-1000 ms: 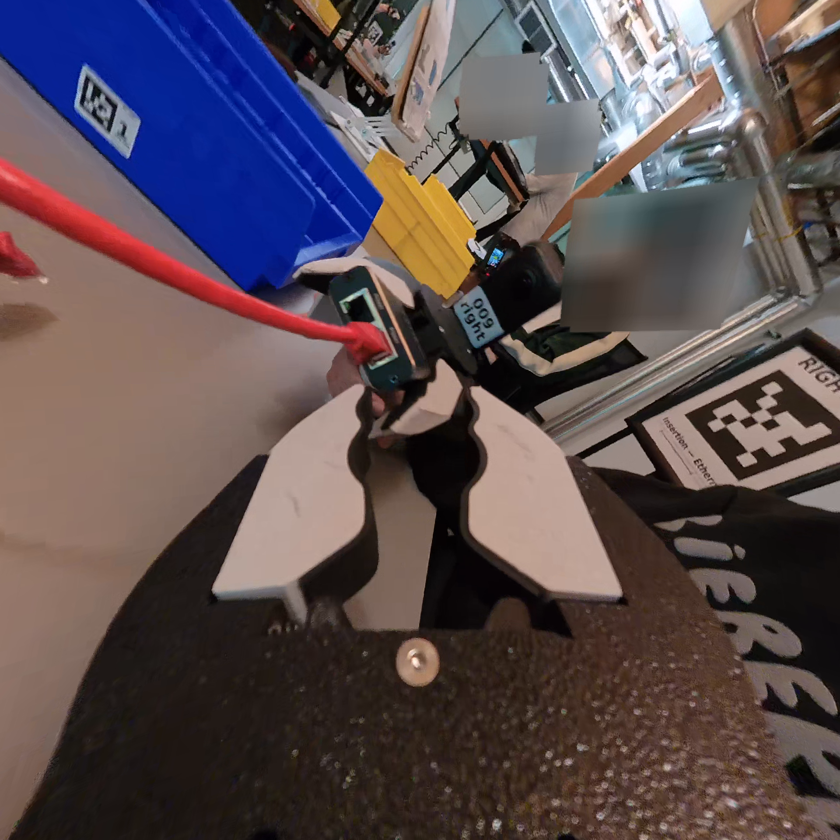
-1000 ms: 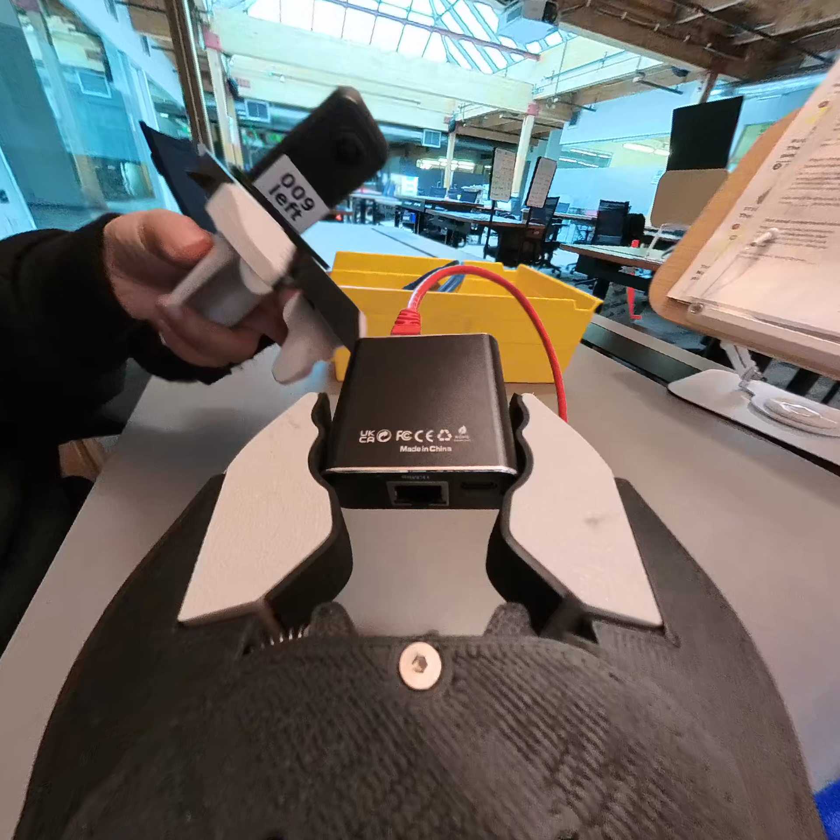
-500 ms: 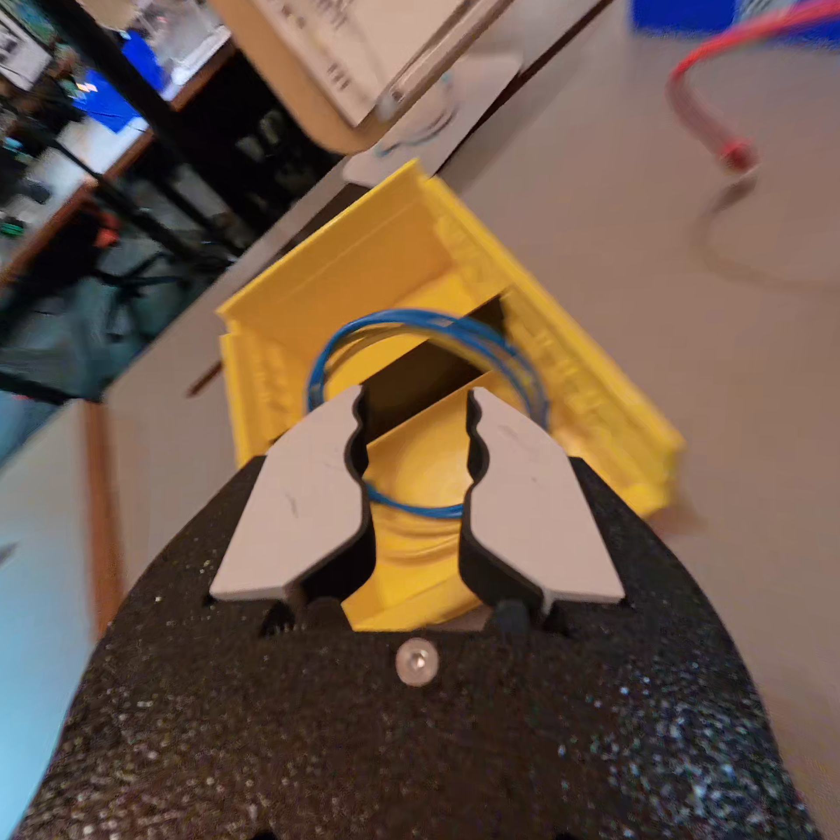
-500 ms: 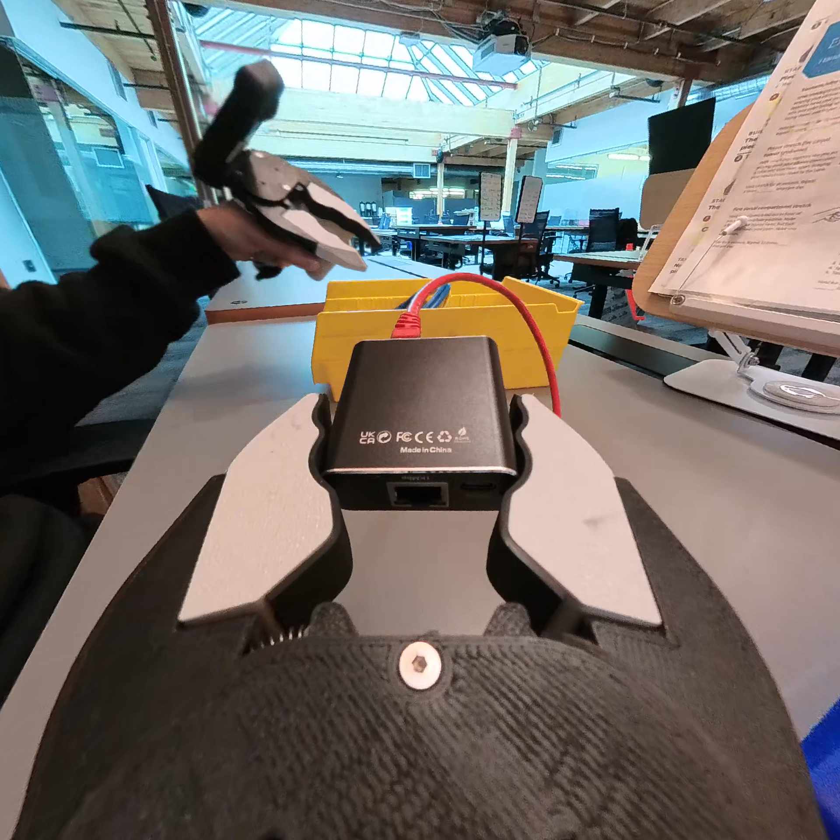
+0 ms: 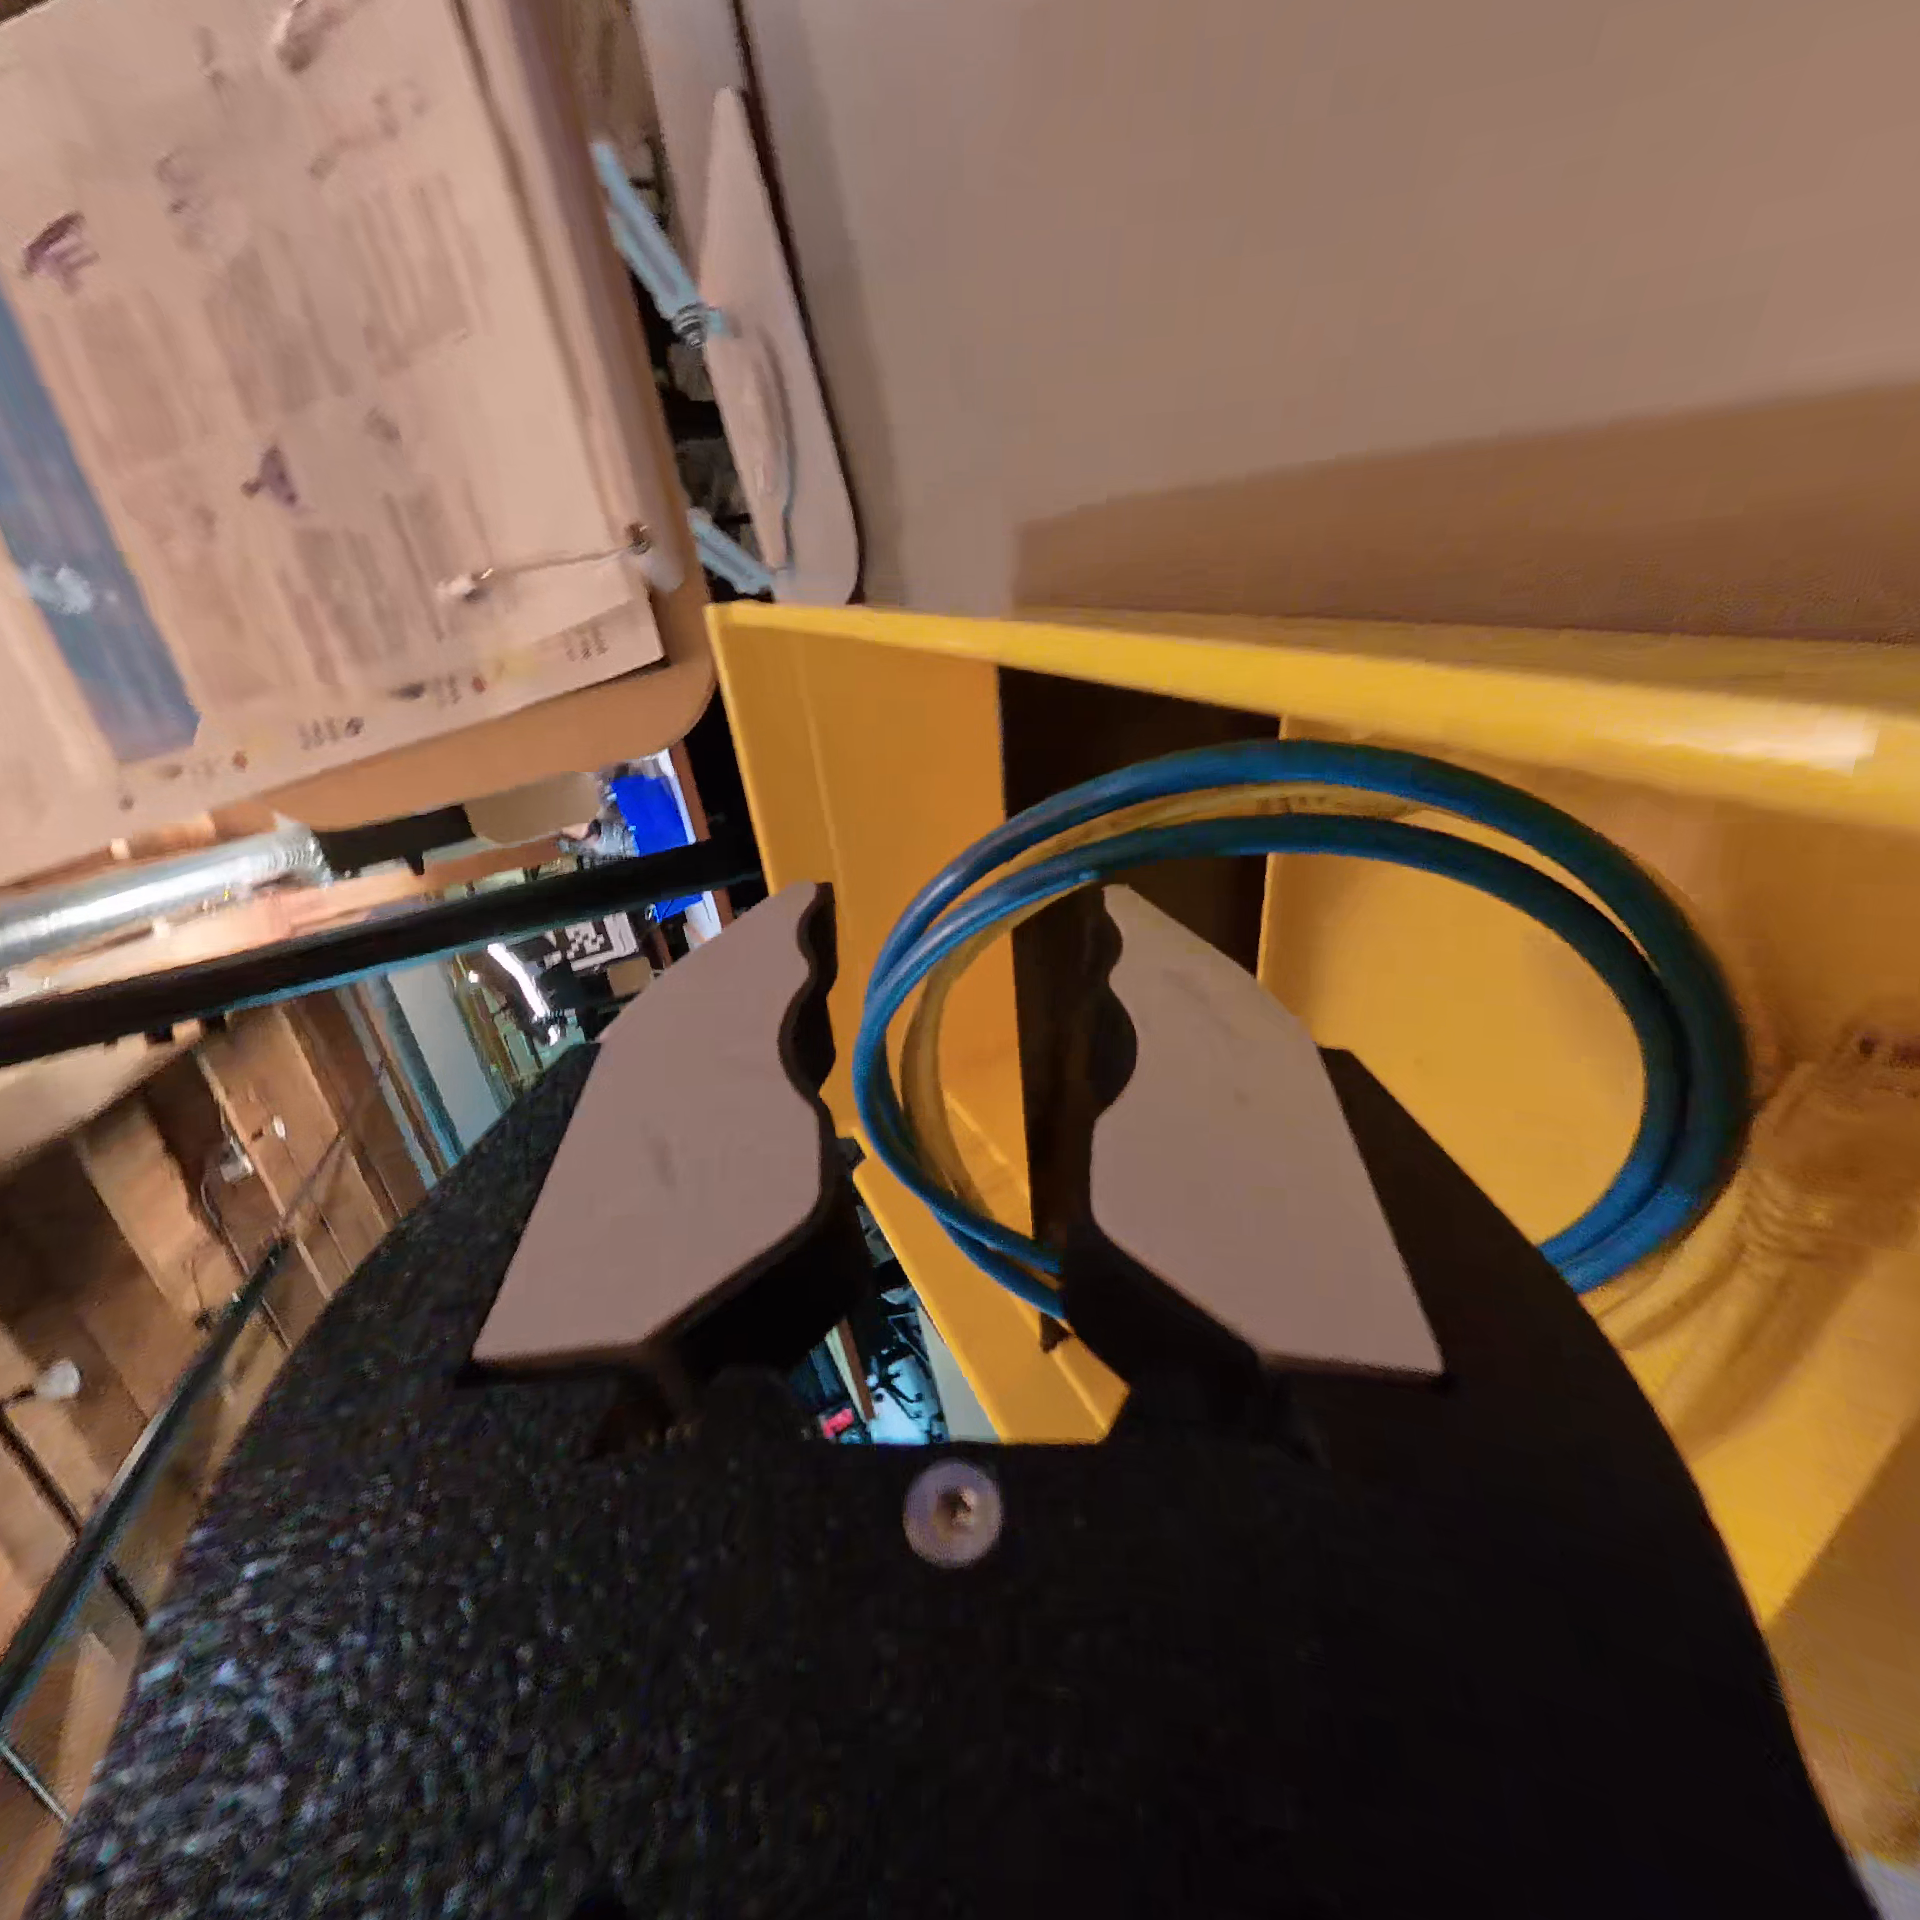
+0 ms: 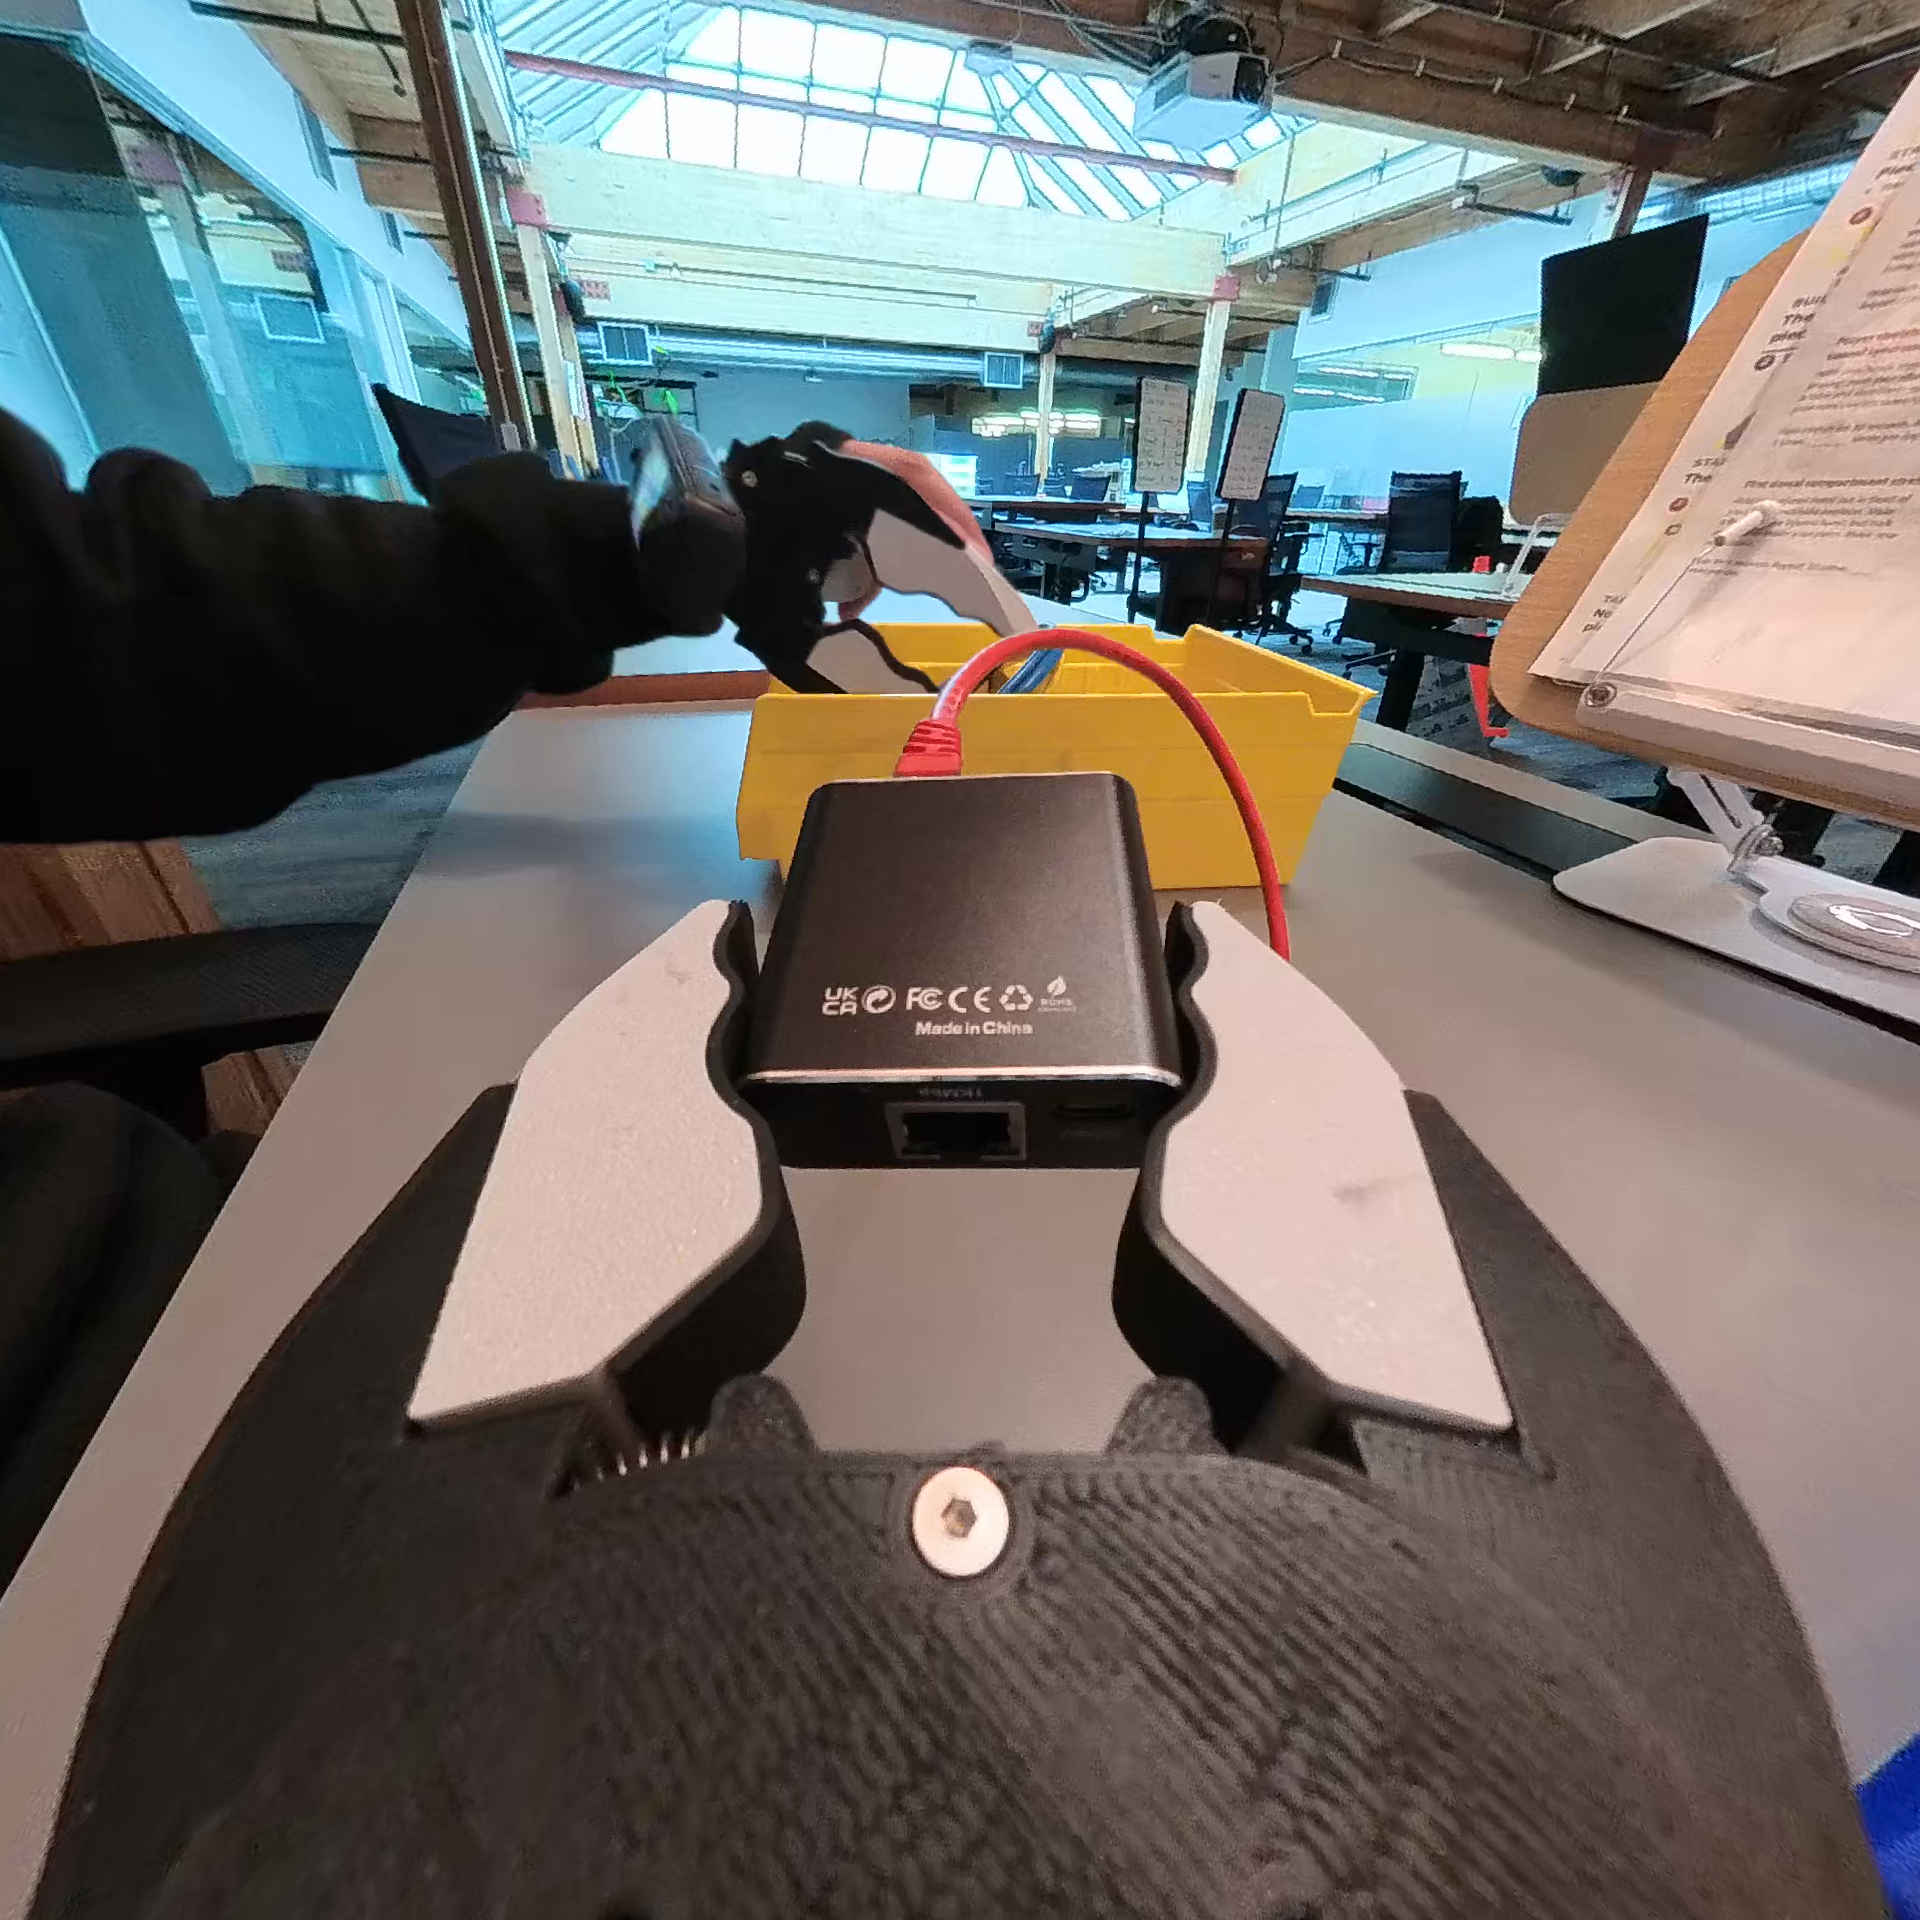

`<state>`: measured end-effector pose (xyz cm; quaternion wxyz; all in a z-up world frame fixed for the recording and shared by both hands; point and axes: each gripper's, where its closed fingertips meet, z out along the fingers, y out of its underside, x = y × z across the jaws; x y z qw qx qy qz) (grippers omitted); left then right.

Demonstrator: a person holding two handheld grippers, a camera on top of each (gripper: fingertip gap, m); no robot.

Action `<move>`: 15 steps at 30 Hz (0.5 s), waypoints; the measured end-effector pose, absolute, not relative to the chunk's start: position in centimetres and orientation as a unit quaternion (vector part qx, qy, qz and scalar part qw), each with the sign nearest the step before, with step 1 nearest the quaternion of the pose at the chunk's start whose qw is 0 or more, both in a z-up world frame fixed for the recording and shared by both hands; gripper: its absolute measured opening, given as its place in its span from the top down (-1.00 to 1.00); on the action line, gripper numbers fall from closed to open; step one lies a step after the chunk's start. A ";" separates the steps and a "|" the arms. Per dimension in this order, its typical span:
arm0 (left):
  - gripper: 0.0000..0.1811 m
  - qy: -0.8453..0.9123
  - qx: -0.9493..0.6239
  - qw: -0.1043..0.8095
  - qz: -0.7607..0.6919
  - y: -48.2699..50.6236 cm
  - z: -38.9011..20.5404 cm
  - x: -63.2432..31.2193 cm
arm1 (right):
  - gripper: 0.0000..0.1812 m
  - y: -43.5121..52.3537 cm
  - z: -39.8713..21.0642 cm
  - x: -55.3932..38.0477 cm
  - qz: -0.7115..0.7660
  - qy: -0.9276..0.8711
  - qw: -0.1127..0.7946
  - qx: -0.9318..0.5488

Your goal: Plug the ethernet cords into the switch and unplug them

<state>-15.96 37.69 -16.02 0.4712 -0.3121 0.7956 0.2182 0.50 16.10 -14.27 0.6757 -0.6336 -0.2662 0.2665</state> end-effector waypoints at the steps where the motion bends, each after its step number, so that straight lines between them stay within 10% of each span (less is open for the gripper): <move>1: 0.55 0.805 -0.302 0.458 0.225 37.8 -16.3 -15.8 | 0.17 16.1 -14.3 0.5 0.265 -0.268 0.676 -0.633; 4: 0.84 0.831 -0.293 0.410 0.235 38.1 -17.1 -15.9 | 0.17 16.1 -14.3 0.4 0.264 -0.270 0.675 -0.633; 15: 0.95 0.680 -0.489 0.502 0.216 40.8 -5.5 -22.3 | 0.17 16.0 -14.2 0.5 0.267 -0.268 0.679 -0.629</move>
